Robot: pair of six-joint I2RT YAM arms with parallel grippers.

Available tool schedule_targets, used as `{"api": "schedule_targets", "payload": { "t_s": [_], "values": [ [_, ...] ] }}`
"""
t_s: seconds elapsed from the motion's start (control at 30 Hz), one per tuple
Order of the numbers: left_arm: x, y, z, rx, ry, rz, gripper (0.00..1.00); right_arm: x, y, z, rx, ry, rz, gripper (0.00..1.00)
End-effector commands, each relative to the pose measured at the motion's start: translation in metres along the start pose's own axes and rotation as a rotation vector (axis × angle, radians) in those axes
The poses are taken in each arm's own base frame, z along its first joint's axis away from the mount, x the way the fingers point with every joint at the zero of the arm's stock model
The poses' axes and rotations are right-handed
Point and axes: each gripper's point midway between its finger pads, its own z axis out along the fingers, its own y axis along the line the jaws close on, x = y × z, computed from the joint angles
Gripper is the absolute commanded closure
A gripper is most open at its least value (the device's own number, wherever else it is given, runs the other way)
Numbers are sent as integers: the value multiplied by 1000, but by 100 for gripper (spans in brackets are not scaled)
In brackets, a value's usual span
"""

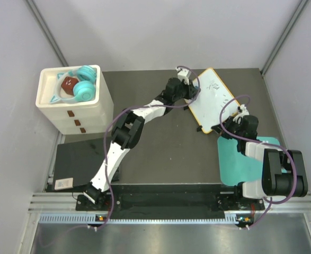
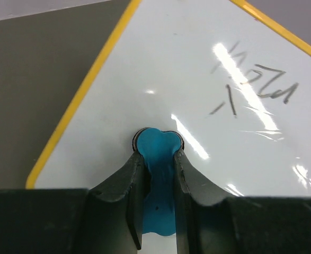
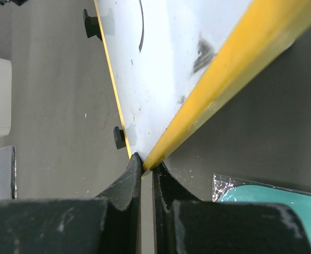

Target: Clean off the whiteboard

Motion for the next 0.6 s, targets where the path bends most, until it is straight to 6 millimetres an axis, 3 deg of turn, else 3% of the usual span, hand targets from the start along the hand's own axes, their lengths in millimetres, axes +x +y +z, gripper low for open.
{"api": "schedule_targets", "payload": {
  "t_s": [0.0,0.13,0.2,0.27,0.3,0.57],
  "values": [
    [78,-91,-10,157,163,-21,100,75,-1,-11,-23,281,11,100],
    [108,-105,-20,177,220,-70,100,75,-1,-11,-25,277,7,100],
    [119,-101,-24,164,246,-90,100,75,-1,-11,-25,277,9,100],
    [116,-95,-26,128,235,-87,100,75,-1,-11,-24,278,8,100],
    [121,-85,-29,94,239,-80,100,74,0,-11,-26,275,7,100],
    [99,-3,-42,-261,194,-119,100,75,-1,-11,-26,276,7,100]
  ]
}}
